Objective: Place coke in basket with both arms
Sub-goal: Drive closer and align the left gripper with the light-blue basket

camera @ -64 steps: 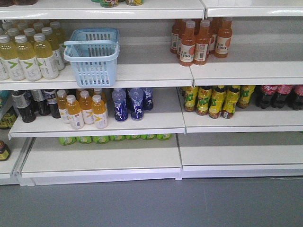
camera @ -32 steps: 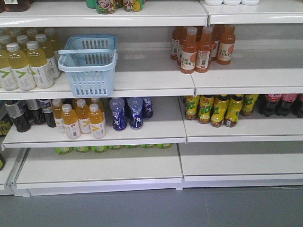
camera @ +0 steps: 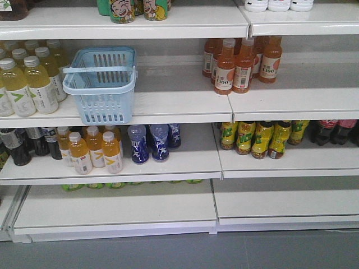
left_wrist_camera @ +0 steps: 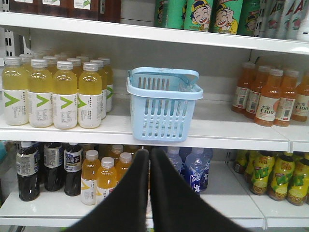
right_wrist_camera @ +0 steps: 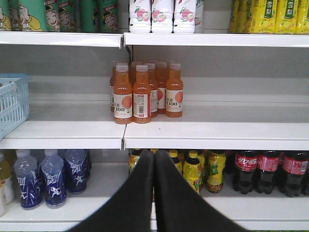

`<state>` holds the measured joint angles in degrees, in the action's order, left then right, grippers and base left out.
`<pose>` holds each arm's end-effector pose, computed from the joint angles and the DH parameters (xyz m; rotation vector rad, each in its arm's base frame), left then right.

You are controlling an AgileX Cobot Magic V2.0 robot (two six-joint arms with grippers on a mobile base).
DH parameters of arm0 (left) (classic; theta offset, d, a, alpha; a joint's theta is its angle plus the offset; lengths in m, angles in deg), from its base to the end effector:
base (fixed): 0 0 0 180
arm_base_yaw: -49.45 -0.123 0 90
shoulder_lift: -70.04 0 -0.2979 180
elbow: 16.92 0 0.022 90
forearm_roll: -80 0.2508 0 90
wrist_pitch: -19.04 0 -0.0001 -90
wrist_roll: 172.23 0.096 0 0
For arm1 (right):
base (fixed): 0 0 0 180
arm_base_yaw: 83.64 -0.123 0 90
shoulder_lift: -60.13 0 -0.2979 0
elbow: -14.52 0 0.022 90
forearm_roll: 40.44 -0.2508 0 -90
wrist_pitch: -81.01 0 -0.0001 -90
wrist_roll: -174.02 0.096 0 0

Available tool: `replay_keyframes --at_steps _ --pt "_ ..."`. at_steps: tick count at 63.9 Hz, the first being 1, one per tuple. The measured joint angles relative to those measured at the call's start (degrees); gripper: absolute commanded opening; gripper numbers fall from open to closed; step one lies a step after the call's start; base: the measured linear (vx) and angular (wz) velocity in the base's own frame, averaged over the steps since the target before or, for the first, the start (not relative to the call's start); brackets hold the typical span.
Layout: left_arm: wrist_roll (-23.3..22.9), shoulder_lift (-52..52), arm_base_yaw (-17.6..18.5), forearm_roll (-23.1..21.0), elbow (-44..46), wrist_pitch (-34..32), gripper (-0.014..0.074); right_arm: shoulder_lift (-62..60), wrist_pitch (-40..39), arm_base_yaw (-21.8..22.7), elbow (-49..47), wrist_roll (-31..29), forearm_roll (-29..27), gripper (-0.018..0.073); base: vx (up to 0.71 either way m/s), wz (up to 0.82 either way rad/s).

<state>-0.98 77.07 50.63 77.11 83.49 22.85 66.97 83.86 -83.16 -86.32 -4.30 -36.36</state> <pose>0.0494 -0.0013 0.1954 -0.1414 1.5747 -0.1777 0.0489 -0.0008 0.1998 -0.0231 1.5506 -0.0424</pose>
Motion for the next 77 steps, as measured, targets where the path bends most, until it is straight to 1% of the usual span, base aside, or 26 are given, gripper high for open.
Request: replay_keyframes --at_steps 77 --pt "0.0 0.0 0.0 0.0 0.0 0.0 -0.0006 0.0 0.0 0.0 0.0 0.0 0.0 -0.001 0.06 0.01"
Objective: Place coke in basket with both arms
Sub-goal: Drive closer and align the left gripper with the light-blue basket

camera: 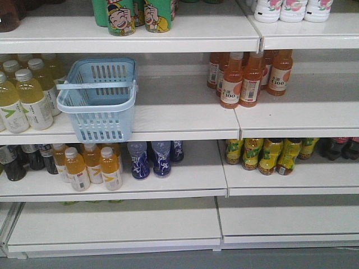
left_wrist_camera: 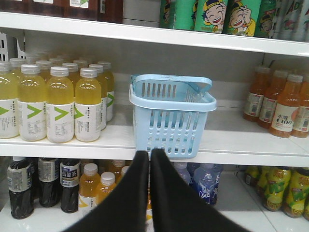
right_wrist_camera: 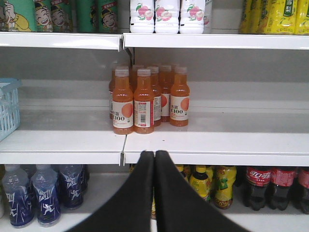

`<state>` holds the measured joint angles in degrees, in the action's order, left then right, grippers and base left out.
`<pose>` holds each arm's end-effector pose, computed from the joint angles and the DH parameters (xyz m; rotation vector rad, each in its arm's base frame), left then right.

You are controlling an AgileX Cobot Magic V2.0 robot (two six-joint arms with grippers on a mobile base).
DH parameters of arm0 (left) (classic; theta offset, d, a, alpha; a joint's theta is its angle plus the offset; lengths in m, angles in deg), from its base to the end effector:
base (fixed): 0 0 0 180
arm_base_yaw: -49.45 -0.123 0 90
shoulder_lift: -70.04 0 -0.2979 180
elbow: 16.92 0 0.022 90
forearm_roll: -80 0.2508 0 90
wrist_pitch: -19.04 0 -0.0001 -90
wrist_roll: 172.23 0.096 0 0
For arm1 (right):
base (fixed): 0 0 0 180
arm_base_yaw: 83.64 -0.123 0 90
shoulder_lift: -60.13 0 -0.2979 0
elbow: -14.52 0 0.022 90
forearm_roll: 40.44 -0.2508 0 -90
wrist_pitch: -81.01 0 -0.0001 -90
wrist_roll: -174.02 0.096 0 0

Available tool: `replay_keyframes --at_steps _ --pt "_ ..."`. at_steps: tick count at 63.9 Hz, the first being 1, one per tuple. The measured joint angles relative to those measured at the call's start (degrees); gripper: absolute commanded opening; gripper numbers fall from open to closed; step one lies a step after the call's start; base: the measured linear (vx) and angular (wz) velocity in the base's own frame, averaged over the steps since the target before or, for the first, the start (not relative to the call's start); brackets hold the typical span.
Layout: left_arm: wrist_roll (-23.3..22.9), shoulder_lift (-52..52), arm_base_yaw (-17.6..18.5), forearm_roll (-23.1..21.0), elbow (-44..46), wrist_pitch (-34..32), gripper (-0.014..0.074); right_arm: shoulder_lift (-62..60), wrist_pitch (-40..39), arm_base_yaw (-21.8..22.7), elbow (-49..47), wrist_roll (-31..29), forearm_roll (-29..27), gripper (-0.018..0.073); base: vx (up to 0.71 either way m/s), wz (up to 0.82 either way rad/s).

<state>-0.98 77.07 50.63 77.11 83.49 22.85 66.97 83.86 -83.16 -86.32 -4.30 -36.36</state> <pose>0.0494 -0.0013 0.1954 -0.1414 1.5747 -0.1777 0.0489 -0.0008 0.1998 -0.0231 1.5506 -0.0424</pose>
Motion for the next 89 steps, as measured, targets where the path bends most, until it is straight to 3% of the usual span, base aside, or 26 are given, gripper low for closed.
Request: replay_keyframes --at_steps 89 --pt "0.0 0.0 0.0 0.0 0.0 0.0 -0.0006 0.0 0.0 0.0 0.0 0.0 0.0 -0.001 0.04 0.0"
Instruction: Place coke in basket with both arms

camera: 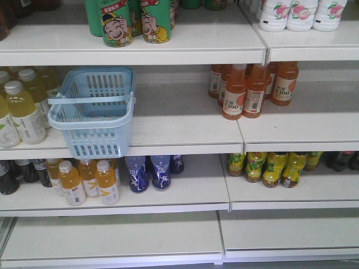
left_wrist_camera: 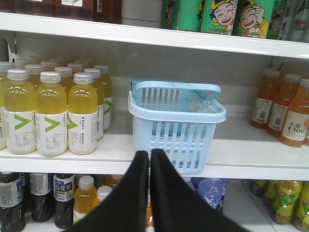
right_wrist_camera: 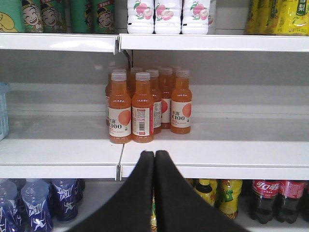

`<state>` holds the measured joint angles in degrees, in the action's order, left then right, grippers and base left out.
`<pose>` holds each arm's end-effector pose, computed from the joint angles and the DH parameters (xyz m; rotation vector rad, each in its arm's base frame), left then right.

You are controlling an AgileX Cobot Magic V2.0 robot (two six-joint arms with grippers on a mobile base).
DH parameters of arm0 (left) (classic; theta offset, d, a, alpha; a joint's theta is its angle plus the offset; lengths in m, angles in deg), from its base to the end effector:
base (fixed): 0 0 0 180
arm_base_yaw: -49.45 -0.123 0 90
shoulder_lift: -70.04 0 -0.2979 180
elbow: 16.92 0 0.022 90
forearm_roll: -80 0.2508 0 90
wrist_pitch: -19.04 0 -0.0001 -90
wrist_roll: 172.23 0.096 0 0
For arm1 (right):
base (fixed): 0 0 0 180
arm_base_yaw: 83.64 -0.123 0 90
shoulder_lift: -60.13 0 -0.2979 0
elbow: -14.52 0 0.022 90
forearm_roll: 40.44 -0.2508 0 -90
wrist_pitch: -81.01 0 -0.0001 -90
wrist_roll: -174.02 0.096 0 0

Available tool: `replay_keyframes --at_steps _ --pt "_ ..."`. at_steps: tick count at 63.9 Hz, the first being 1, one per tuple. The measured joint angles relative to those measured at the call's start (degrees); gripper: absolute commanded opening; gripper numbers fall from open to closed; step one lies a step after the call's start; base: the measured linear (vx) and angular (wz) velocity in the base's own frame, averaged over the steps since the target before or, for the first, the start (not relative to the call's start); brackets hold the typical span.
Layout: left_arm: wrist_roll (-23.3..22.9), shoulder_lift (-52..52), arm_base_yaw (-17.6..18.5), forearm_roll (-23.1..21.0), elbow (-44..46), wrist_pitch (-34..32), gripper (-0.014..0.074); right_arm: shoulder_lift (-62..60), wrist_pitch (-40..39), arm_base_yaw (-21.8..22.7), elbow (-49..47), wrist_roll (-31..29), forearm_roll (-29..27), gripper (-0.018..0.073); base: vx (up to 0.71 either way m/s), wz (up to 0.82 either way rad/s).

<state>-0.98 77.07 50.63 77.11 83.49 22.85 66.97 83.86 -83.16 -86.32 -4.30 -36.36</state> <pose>0.0494 -0.0013 0.1954 -0.1414 1.5747 -0.1777 0.0489 -0.0008 0.1998 -0.0231 1.5506 -0.0424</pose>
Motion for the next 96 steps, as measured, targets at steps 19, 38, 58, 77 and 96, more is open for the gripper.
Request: replay_keyframes --at_steps 19,38,58,77,96 --pt "0.0 0.0 0.0 0.0 0.0 0.0 -0.0006 0.0 0.0 0.0 0.0 0.0 0.0 -0.001 0.01 0.01" --pt "0.0 0.0 0.0 0.0 0.0 0.0 -0.0006 0.0 0.0 0.0 0.0 0.0 0.0 -0.001 0.0 0.0" --pt "0.0 0.0 0.0 0.0 0.0 0.0 -0.0006 0.0 0.0 0.0 0.0 0.0 0.0 -0.001 0.0 0.0" --pt "0.0 0.0 0.0 0.0 0.0 0.0 -0.0006 0.0 0.0 0.0 0.0 0.0 0.0 -0.001 0.0 0.0" --pt "0.0 0.0 0.0 0.0 0.0 0.0 -0.0006 0.0 0.0 0.0 0.0 0.0 0.0 -0.001 0.0 0.0"
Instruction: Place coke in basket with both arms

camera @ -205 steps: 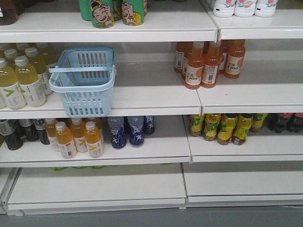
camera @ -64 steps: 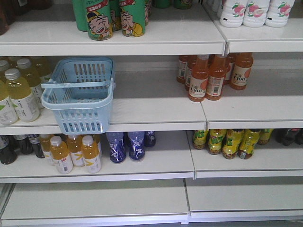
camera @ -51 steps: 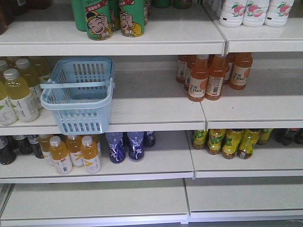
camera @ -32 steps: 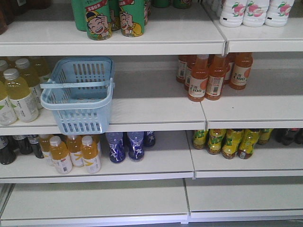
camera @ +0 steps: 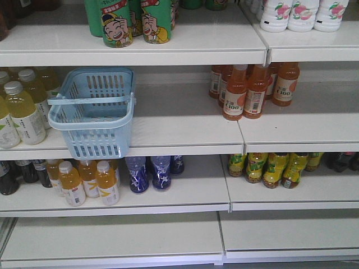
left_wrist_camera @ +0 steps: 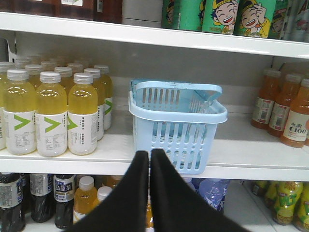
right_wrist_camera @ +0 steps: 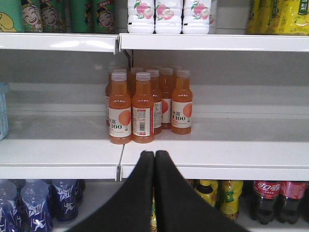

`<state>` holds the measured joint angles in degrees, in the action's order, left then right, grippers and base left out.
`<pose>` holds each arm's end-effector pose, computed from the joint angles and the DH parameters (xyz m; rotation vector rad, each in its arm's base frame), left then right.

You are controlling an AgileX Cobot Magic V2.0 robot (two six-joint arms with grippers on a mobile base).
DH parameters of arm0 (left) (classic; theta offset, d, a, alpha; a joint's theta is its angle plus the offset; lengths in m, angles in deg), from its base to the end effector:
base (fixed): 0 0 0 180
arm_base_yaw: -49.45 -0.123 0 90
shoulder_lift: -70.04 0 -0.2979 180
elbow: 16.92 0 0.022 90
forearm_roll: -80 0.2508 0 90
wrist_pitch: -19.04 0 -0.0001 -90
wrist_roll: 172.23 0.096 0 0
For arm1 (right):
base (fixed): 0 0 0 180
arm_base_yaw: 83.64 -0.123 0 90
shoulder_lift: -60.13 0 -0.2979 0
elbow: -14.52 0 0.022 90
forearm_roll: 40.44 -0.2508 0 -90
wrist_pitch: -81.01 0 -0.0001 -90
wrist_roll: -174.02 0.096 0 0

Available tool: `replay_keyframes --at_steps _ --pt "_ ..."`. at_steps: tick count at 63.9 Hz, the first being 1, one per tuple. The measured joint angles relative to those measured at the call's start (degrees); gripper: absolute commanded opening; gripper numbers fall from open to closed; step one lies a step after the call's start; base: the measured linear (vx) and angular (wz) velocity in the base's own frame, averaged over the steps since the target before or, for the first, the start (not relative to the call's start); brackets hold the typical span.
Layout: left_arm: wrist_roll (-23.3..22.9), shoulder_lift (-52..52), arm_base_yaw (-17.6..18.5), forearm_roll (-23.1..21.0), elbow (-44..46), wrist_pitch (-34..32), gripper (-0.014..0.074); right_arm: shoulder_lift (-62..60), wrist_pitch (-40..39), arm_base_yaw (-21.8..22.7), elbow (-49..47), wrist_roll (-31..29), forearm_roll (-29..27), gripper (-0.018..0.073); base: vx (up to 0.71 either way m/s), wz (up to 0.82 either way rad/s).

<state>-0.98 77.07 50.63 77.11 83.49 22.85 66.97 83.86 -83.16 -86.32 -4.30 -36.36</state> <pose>0.0494 -0.0013 0.1954 -0.1414 1.5747 -0.1777 0.0489 -0.0008 0.1998 -0.0231 1.5506 -0.0424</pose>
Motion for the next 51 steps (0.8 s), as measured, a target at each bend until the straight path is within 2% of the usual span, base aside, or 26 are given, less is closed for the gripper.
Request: replay_keyframes --at_steps 10,18,26,32,43,51 --pt "0.0 0.0 0.0 0.0 0.0 -0.76 -0.0006 0.0 0.0 0.0 0.0 0.0 0.0 -0.001 0.0 0.0" --pt "0.0 0.0 0.0 0.0 0.09 -4.69 -0.0006 0.0 0.0 0.0 0.0 0.0 0.0 -0.001 0.0 0.0" --pt "0.0 0.0 0.0 0.0 2.27 -3.8 -0.0006 0.0 0.0 0.0 0.0 0.0 0.0 -0.001 0.0 0.0" --pt "0.0 1.88 0.0 0.0 5.34 -3.33 -0.0006 0.0 0.0 0.0 0.0 0.0 0.0 -0.001 0.0 0.0" --pt "0.0 12.25 0.0 0.0 14.08 -5.0 -0.0006 0.0 0.0 0.0 0.0 0.0 0.0 -0.001 0.0 0.0" --pt "0.22 20.78 0.0 0.0 23.7 -0.92 -0.0006 0.0 0.0 0.0 0.0 0.0 0.0 -0.001 0.0 0.0"
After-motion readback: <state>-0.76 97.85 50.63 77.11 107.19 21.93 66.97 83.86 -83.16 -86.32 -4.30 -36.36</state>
